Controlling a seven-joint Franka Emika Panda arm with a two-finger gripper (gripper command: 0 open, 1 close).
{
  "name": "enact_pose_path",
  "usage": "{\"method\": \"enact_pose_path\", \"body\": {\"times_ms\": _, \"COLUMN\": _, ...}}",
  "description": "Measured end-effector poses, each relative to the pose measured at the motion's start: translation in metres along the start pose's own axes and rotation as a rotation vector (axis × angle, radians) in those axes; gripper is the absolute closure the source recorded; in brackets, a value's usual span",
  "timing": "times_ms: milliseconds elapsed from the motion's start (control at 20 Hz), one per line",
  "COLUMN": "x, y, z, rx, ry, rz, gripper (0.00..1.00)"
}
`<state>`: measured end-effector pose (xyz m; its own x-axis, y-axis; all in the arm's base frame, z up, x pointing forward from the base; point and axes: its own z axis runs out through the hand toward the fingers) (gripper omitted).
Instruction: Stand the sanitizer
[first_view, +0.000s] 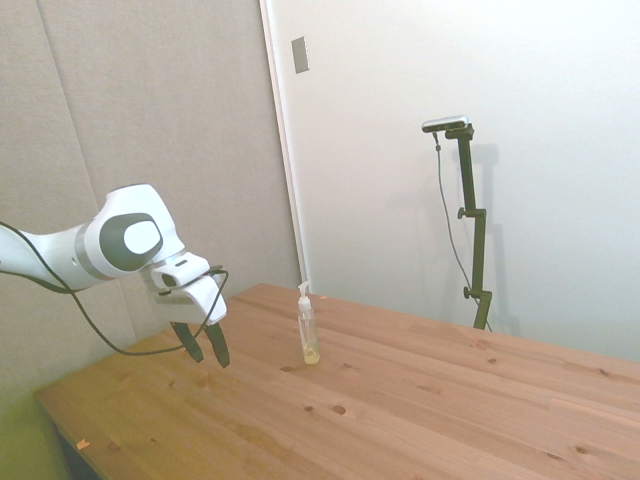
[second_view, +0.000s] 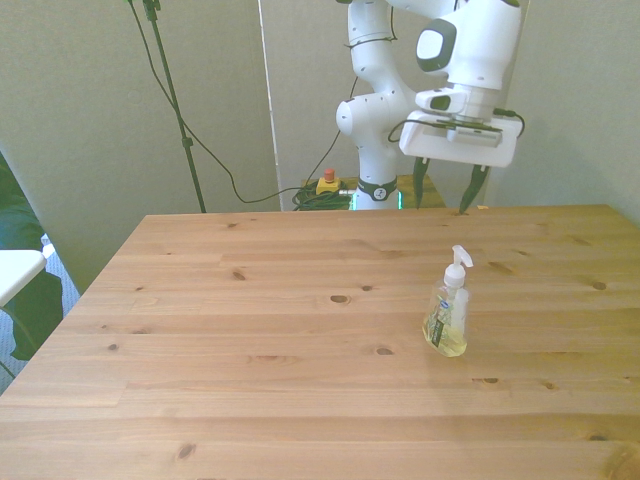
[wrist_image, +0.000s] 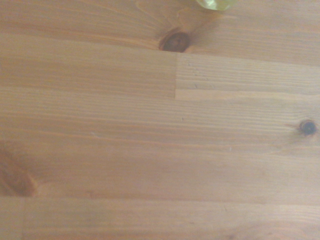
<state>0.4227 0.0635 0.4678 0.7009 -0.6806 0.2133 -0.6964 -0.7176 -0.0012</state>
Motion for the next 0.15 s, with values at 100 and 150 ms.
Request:
{"method": "enact_pose_path", "body": {"times_ms": 100, "x": 0.000, "y": 0.011, "z": -0.003, "rx": 0.019, "ry": -0.025, "rz": -0.027, "gripper": 0.00}}
{"method": "enact_pose_path", "body": {"times_ms": 150, "x": 0.001, "y": 0.016, "z": -0.002, "rx": 0.022, "ry": -0.035, "rz": -0.037, "gripper": 0.00}}
